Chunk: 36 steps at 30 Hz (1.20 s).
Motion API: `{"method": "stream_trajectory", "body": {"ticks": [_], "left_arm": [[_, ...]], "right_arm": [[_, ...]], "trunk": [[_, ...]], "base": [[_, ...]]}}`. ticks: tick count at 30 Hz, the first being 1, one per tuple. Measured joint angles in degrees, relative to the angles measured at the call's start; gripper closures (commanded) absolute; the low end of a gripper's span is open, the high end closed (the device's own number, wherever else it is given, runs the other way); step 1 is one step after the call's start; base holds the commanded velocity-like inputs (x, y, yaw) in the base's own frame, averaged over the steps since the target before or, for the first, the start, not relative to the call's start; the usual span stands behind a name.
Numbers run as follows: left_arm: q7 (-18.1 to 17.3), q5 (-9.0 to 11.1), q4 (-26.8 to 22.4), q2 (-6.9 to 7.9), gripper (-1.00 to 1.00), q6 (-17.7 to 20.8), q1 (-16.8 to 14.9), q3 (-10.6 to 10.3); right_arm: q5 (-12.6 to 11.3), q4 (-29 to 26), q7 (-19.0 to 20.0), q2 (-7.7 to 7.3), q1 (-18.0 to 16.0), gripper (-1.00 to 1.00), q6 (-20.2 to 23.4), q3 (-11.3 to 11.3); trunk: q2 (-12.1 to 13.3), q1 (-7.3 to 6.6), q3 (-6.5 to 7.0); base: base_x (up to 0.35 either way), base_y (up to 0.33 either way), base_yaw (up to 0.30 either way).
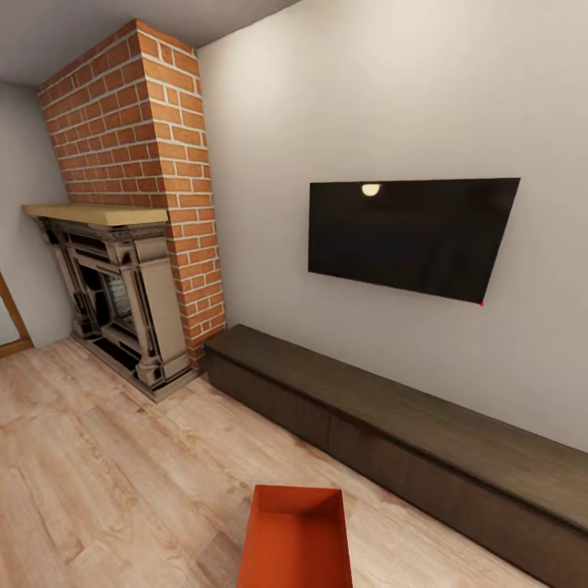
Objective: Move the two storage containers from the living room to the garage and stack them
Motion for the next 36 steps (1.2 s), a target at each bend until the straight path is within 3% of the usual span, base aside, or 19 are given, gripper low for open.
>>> {"method": "stream_trajectory", "body": {"ticks": [6, 13, 36], "left_arm": [[0.0, -0.1, 0.0, -0.15, -1.00, -0.4, 0.0, -0.1], [0.0, 0.0, -0.1, -0.35, -1.00, -3.5, 0.0, -0.1], [0.0, 0.1, -0.1, -0.41, -1.00, -3.8, 0.0, 0.0]], "right_arm": [[0.0, 0.0, 0.0, 0.01, 0.0, -1.00, 0.0, -0.1], [-0.1, 0.0, 0.0, 0.09, 0.0, -1.00, 0.0, -0.2], [-0.2, 0.0, 0.0, 0.12, 0.0, -1.00, 0.0, -0.2]], "trunk": [[0.0, 0.02, 0.00], [0.0, 0.03, 0.00], [0.0, 0.03, 0.00]], "base": [[0.220, -0.036, -0.001], [0.028, -0.004, -0.030], [0.000, 0.001, -0.073]]}}
